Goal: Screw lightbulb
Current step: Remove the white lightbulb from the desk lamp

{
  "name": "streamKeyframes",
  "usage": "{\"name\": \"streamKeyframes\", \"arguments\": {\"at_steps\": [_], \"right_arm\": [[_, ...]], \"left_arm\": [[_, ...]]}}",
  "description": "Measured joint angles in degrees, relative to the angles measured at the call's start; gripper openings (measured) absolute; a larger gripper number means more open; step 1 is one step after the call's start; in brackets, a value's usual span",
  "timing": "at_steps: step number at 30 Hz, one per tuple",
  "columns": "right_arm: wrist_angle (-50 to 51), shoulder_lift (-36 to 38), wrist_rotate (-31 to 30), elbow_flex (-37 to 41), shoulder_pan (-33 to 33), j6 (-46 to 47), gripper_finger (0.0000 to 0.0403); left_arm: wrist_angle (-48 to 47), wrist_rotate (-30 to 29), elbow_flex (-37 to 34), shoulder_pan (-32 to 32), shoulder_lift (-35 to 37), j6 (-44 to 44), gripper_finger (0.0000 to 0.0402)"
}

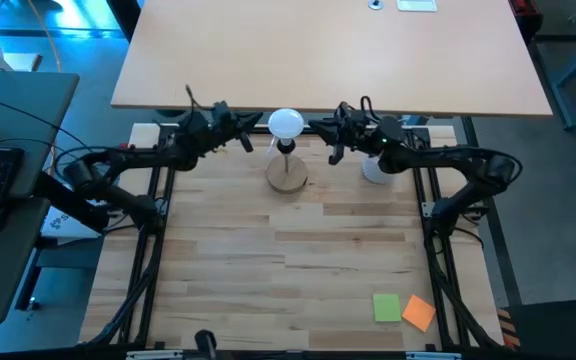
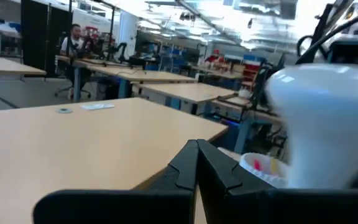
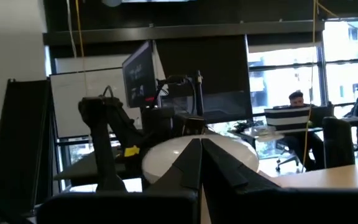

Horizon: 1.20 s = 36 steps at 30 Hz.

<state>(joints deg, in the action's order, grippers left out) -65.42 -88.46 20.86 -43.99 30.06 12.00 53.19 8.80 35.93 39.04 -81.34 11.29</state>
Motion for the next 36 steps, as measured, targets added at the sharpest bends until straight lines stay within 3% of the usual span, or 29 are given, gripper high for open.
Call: {"name": "streamKeyframes", "arguments": {"at_steps": [9,24,30,34,36], "right_arm": [[0.0,-6.0,-0.9,-5.2,-1.6,-0.3,0.0],[0.9,-6.1,-4.5,-5.2,2.0,0.0,0.0],[1.8,-6.1,-5.8,-5.1,4.3,1.7,0.0],[2.4,-5.1,-7.2,-5.0,5.3,3.2,0.0],[2.0,-4.3,-4.7,-5.0,4.9,4.0,0.0]], "left_arm": [[14.5,3.4,2.1,-0.6,-6.0,3.3,0.0],[15.3,5.9,1.6,-7.1,-4.5,7.2,0.0],[20.0,3.9,-3.7,-8.8,-4.5,10.1,0.0],[21.8,-2.2,-7.4,-9.3,-1.9,9.5,0.0],[21.2,-6.0,-8.6,-9.0,-1.2,8.8,0.0]]}}
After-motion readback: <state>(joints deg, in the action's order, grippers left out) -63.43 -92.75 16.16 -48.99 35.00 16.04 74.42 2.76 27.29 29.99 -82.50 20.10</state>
